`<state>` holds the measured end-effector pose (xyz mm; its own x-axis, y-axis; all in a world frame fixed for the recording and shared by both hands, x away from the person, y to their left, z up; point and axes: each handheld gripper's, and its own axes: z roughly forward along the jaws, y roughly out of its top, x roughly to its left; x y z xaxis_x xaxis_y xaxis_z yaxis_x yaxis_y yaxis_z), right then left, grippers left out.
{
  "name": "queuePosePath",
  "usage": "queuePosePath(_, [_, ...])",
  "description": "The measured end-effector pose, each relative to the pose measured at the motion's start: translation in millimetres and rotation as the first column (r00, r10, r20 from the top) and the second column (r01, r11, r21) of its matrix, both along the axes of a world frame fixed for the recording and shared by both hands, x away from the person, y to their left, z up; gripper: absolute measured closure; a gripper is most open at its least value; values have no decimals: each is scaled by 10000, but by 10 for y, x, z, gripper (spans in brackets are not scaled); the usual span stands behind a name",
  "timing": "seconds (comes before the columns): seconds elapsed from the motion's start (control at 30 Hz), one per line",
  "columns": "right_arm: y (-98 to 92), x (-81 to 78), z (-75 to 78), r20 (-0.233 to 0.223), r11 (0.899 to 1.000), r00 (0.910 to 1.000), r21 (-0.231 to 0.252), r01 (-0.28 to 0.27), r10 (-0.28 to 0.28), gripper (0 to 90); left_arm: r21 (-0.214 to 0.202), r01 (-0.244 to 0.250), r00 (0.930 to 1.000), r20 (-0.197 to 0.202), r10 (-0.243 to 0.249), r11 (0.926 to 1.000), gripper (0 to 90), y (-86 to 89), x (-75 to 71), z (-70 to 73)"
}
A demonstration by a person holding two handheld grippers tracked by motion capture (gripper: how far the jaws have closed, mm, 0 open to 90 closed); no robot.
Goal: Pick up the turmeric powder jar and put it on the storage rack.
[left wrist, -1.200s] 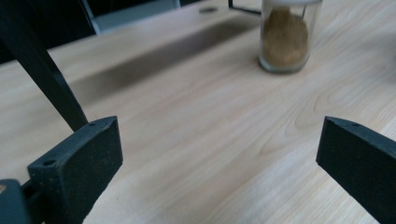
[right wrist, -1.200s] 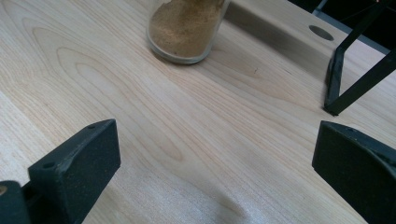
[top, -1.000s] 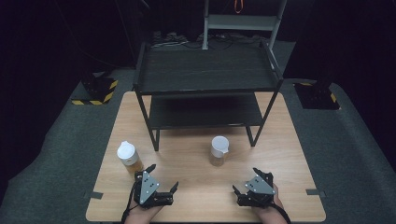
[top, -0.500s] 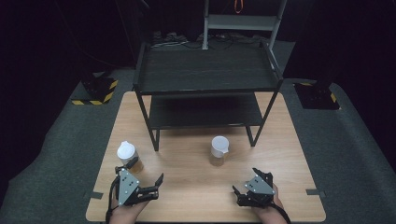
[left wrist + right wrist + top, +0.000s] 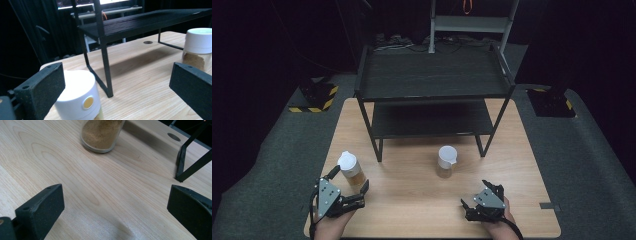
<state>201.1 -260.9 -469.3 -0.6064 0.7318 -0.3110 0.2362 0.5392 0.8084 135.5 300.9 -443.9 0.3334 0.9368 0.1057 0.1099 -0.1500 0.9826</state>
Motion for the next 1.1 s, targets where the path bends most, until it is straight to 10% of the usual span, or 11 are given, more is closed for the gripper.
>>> queuePosePath(1.1, [-34,-2,-10,20,9998,10000,196,-45,44,3,-290,-874,9889,-1232,833,9957,3,192,308,-220])
